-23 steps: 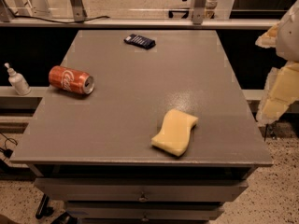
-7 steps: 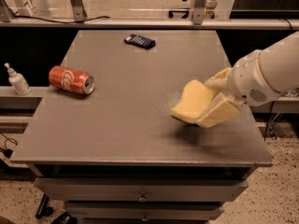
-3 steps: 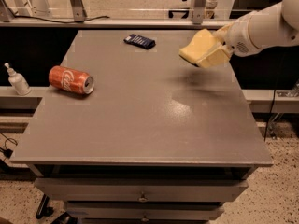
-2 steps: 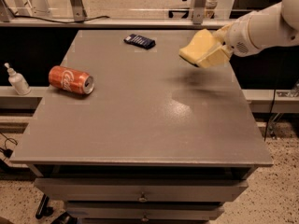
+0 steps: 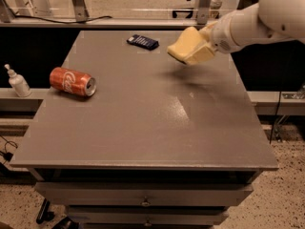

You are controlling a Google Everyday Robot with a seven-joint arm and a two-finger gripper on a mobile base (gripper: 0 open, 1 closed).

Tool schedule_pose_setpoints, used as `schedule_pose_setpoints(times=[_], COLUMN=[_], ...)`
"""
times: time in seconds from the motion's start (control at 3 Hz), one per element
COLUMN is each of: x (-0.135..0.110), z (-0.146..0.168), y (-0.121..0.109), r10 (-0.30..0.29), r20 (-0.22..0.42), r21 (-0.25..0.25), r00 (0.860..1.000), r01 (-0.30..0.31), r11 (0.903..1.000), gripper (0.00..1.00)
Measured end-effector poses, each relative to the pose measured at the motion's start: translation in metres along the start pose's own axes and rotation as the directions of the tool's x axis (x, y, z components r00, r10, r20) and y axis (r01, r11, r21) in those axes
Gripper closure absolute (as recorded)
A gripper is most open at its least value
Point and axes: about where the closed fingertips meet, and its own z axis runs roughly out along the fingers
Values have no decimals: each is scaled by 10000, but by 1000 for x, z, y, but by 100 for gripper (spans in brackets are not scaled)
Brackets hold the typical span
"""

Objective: Move sponge near rxbar blueberry

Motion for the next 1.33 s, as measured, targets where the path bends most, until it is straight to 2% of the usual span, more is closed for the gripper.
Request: schedule_pose_setpoints(times=[0.33,1.0,1.33], x=[-13,-30,-28], z=[36,95,114], y=[-13,-32,-38], r10=[-184,-259,-105], r20=[109,225,183], r21=[88,-111,-401], r00=[9998,9994,9998], r01=[183,261,112], r11=[9998,9996,9991], gripper=[100,100,81])
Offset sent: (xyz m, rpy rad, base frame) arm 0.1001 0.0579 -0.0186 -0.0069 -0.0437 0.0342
